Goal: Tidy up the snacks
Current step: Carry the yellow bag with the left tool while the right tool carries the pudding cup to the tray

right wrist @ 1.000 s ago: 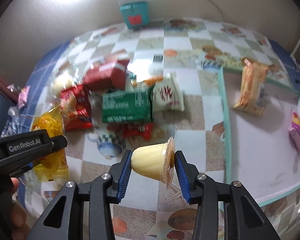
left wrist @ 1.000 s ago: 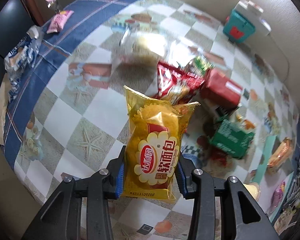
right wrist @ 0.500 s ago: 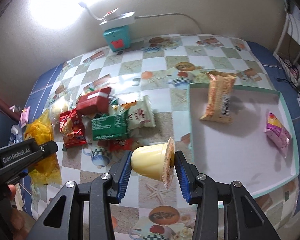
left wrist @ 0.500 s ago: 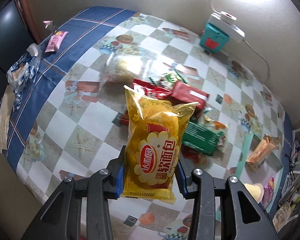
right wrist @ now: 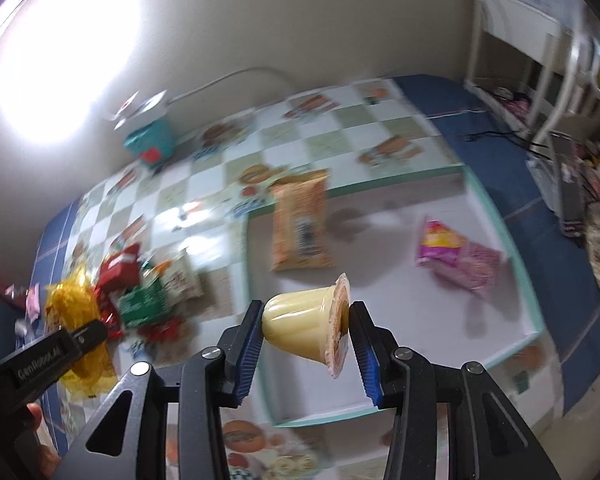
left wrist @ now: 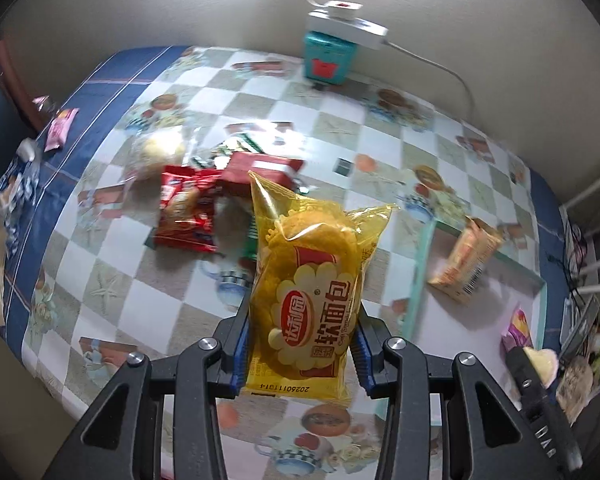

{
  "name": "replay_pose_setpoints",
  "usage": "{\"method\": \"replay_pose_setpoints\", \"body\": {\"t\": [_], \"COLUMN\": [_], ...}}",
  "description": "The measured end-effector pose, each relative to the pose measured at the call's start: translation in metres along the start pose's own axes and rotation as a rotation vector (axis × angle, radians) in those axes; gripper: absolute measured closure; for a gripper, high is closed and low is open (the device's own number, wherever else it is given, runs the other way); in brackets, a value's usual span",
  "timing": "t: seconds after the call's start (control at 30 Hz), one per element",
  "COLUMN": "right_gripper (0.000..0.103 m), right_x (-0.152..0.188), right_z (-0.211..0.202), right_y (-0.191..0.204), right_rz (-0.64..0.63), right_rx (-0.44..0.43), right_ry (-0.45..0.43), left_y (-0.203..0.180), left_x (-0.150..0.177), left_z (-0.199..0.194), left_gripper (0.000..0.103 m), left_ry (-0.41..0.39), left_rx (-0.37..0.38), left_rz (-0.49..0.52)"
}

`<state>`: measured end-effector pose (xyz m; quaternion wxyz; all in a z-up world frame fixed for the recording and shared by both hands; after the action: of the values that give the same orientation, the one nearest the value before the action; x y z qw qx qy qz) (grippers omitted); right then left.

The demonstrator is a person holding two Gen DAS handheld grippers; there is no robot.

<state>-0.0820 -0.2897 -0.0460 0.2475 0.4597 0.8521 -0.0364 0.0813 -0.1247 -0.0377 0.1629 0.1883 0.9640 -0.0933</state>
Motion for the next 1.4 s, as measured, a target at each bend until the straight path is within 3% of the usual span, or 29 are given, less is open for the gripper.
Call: {"method": "replay_pose_setpoints", "body": {"t": [0.63, 0.93, 1.4], "right_gripper": [0.057, 0.057, 0.057], "right_x": [-0.028, -0.025, 0.011], "right_z": [-0.026, -0.018, 0.046], "right_y": [-0.151, -0.167, -0.160], "right_rz": [0.270, 0.305, 0.291], "right_rx": [0.094, 0.092, 0.087], "right_ry": [-0.065, -0.037, 0.167], "left_y": [-0.124, -0.151, -0.147], "left_x": [0.045, 0.064, 0.093], "left_z": [-0.004, 0.011, 0.073], "left_gripper": [0.059, 0.059, 0.059], "left_ry": [-0.004, 0.030, 0.218], "left_rx": [0.008, -0.017, -0.054], "left_rz": [0.274, 0.360, 0.366]}}
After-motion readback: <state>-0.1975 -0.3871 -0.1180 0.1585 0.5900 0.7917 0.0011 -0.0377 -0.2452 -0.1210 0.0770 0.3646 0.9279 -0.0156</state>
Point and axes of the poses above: each gripper's, at about its wrist camera, not at the fingertips, and z roughly the way its jaws point, y to its left, x to its underside, the point moved 8 cm from there along z, roughly the way its jaws point, and after that the axes turned 2 degrees about z, right-handed, at the moved point
